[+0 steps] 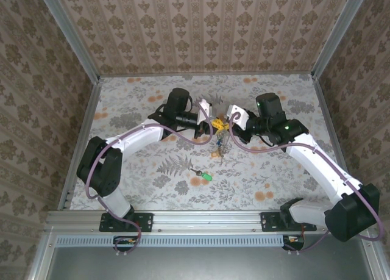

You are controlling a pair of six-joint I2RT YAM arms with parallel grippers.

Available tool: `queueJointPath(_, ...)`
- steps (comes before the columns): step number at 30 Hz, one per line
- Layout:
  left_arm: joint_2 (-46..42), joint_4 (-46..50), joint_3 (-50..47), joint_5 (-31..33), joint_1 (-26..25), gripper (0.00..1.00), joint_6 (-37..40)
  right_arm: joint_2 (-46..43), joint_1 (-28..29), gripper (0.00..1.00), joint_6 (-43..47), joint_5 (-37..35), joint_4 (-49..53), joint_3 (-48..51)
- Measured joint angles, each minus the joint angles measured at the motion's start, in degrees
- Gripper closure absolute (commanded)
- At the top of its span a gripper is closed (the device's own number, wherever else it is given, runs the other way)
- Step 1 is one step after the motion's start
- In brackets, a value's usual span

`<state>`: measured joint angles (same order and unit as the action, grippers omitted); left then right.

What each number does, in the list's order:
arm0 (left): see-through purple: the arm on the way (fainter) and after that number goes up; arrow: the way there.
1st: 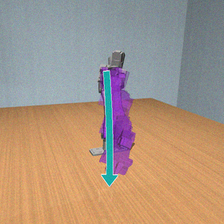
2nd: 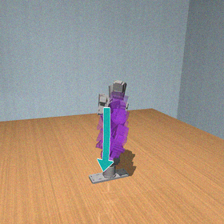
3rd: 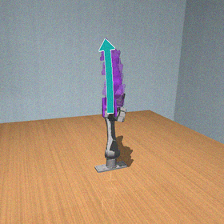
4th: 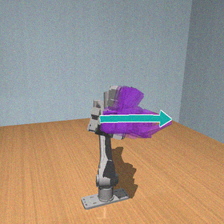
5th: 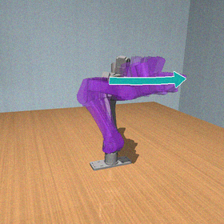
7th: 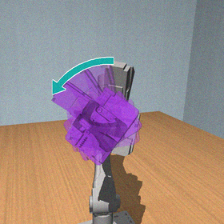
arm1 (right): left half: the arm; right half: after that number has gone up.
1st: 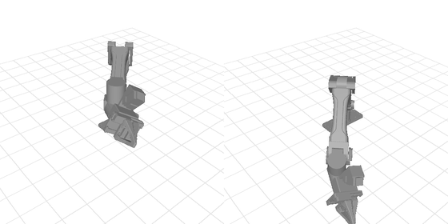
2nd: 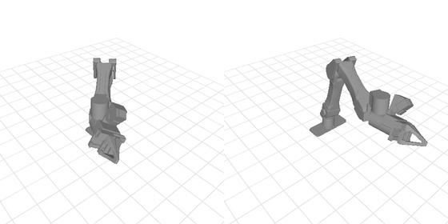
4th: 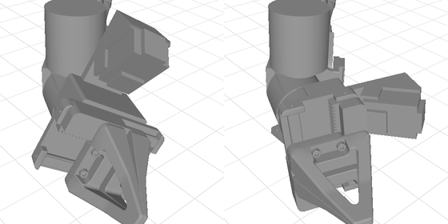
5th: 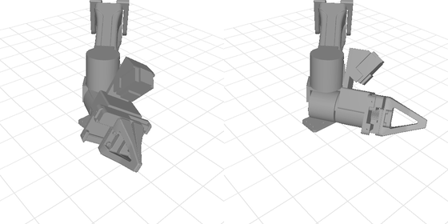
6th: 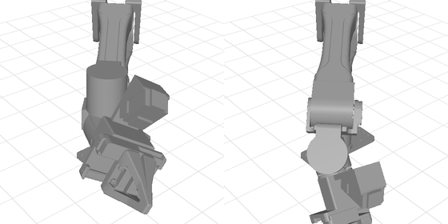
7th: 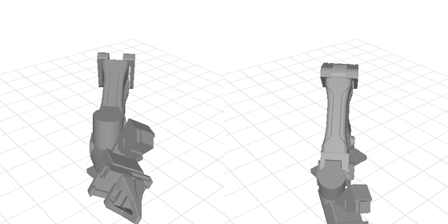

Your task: Put the keys on the keyring

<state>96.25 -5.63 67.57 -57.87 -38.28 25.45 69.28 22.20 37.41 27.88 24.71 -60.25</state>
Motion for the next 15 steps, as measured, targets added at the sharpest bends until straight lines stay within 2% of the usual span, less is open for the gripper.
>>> queueJointPath(1,-0.1,-0.7,-0.3,-0.2,0.0,1.00,0.2,-0.6,0.0,0.65,0.0,0.0,-0.9,0.9)
queueJointPath(5,-1.5,-4.6,-4.3,-1.3,0.5,1.00,0.3,-4.0,-1.2,0.54,0.3,1.2,-2.5,4.4)
queueJointPath(15,-3.9,-14.9,-9.0,-4.7,1.7,1.00,0.1,-6.1,-2.9,0.67,1.0,10.3,-7.6,10.2)
